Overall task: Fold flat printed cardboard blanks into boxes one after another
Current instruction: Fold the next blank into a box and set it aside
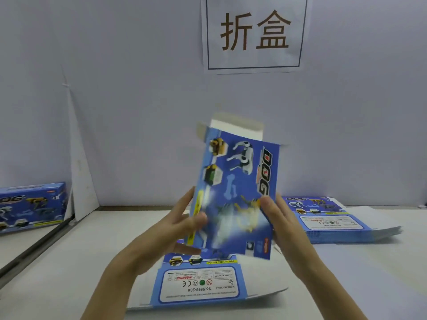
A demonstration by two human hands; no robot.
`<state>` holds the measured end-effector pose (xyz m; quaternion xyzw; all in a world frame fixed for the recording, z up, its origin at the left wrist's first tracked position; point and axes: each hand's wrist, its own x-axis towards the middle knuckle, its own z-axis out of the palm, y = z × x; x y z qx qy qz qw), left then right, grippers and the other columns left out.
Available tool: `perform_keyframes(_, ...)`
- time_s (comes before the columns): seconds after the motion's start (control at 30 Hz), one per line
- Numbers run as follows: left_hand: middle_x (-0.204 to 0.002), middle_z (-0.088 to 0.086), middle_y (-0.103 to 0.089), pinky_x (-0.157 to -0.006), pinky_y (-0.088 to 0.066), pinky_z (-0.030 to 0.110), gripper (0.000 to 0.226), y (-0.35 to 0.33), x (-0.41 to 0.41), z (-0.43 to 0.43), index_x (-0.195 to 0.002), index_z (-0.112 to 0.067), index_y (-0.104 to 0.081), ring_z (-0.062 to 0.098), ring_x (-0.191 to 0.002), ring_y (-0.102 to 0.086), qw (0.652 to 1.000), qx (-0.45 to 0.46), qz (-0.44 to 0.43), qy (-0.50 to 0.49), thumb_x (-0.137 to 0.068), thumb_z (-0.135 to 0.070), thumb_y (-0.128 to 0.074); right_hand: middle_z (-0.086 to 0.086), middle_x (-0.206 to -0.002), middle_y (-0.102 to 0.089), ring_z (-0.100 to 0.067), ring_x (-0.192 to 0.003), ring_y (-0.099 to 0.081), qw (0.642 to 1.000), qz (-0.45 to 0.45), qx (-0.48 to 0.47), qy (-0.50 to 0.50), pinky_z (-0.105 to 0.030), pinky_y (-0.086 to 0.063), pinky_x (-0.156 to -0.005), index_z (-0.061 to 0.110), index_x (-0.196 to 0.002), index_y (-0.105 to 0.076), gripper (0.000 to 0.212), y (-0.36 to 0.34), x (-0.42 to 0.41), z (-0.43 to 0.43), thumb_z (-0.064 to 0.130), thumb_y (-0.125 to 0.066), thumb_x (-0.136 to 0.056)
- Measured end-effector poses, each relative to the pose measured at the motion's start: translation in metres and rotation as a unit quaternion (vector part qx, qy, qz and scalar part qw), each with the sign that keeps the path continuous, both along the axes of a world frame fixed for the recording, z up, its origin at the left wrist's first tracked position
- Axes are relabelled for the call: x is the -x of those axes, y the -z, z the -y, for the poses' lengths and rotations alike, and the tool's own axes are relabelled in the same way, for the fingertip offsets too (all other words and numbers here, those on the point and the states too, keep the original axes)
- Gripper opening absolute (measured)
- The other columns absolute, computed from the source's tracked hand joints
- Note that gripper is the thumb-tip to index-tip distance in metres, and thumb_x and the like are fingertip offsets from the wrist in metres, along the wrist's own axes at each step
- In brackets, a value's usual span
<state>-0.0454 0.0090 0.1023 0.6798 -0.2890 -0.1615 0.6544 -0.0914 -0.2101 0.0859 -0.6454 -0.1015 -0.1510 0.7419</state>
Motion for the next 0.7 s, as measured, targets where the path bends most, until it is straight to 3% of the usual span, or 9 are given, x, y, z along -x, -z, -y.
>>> perform_keyframes(0.1,-0.114,-0.009,-0.068,-0.072,-0.058,0.027,0.074,-0.003,0.007,-0.032,-0.12,-0.053,-0.051,0.017,-0.104,-0.068,0.999,-0.035,0.028,-0.005,-0.053,-0.052,-0.082,0.018,-0.116,-0.066,-0.011,-0.104,-0.067,0.995,0.032,0.09,-0.031,-0.026,-0.057,-0.075,0.043,-0.135,-0.039,0.09,0.002,-0.002,-0.011,0.083,-0.062,-0.057)
perform_keyframes(0.17,-0.108,-0.001,-0.072,-0.068,-0.058,0.031,0.067,-0.001,-0.004,-0.056,-0.111,-0.039,-0.066,0.021,-0.097,-0.07,0.997,0.034,0.003,-0.064,-0.048,-0.051,-0.087,0.018,-0.122,-0.059,-0.011,-0.106,-0.065,0.991,-0.027,0.123,-0.038,-0.035,-0.054,-0.09,0.053,-0.131,-0.035,0.097,0.007,-0.009,-0.016,0.095,-0.051,-0.045)
perform_keyframes(0.23,-0.105,0.008,-0.073,-0.065,-0.059,0.037,0.049,0.001,-0.018,-0.082,-0.1,-0.025,-0.075,0.025,-0.092,-0.071,0.979,0.122,-0.065,-0.152,-0.055,-0.037,-0.088,0.018,-0.122,-0.053,-0.003,-0.104,-0.061,0.972,-0.077,0.218,-0.037,-0.035,-0.05,-0.096,0.056,-0.126,-0.032,0.074,0.014,-0.014,-0.02,0.09,-0.044,-0.062)
perform_keyframes(0.3,-0.097,0.009,-0.074,-0.061,-0.059,0.038,0.037,0.0,-0.036,-0.107,-0.097,-0.017,-0.074,0.026,-0.085,-0.072,0.93,0.217,-0.124,-0.271,-0.062,-0.025,-0.084,0.021,-0.121,-0.052,0.004,-0.1,-0.059,0.944,-0.088,0.316,-0.037,-0.021,-0.051,-0.086,0.051,-0.13,-0.032,0.054,0.026,-0.019,-0.023,0.068,-0.044,-0.08)
perform_keyframes(0.37,-0.106,0.011,-0.069,-0.061,-0.059,0.034,0.032,-0.007,-0.058,-0.126,-0.106,-0.017,-0.064,0.027,-0.099,-0.068,0.849,0.357,-0.121,-0.369,-0.077,-0.026,-0.075,0.024,-0.116,-0.054,0.009,-0.093,-0.061,0.929,-0.103,0.353,-0.045,-0.012,-0.047,-0.076,0.045,-0.133,-0.037,0.045,0.039,-0.023,-0.025,0.05,-0.05,-0.09)
perform_keyframes(0.47,-0.153,0.004,-0.032,-0.093,-0.05,0.038,0.088,-0.018,-0.075,-0.136,-0.152,-0.024,-0.008,0.022,-0.135,-0.04,0.739,0.46,-0.047,-0.49,-0.088,-0.031,-0.068,0.016,-0.118,-0.06,0.004,-0.099,-0.06,0.914,-0.116,0.384,-0.053,-0.016,-0.048,-0.084,0.037,-0.13,-0.048,0.038,0.054,-0.03,-0.028,0.038,-0.056,-0.093)
perform_keyframes(0.53,-0.159,0.0,-0.016,-0.112,-0.031,0.046,0.096,-0.013,-0.077,-0.126,-0.152,-0.025,0.008,0.02,-0.141,-0.029,0.775,0.339,-0.003,-0.534,-0.09,-0.034,-0.064,0.013,-0.127,-0.058,0.004,-0.104,-0.057,0.893,-0.118,0.43,-0.056,-0.008,-0.046,-0.079,0.035,-0.131,-0.05,0.038,0.062,-0.033,-0.03,0.035,-0.057,-0.094)
perform_keyframes(0.63,-0.133,0.005,-0.052,-0.106,-0.037,0.036,0.042,0.018,-0.068,-0.084,-0.136,-0.013,-0.047,0.015,-0.121,-0.052,0.898,0.079,0.097,-0.421,-0.096,-0.022,-0.057,0.022,-0.13,-0.045,0.001,-0.108,-0.051,0.834,-0.127,0.534,-0.051,-0.004,-0.043,-0.081,0.036,-0.136,-0.044,0.041,0.069,-0.031,-0.032,0.034,-0.054,-0.096)
perform_keyframes(0.7,-0.123,-0.002,-0.062,-0.103,-0.042,0.031,0.033,0.049,-0.053,-0.052,-0.127,-0.016,-0.06,0.01,-0.113,-0.057,0.935,-0.171,0.152,-0.27,-0.096,-0.026,-0.056,0.022,-0.134,-0.047,-0.001,-0.112,-0.051,0.792,-0.12,0.596,-0.053,-0.007,-0.039,-0.09,0.035,-0.135,-0.047,0.037,0.071,-0.029,-0.032,0.037,-0.05,-0.098)
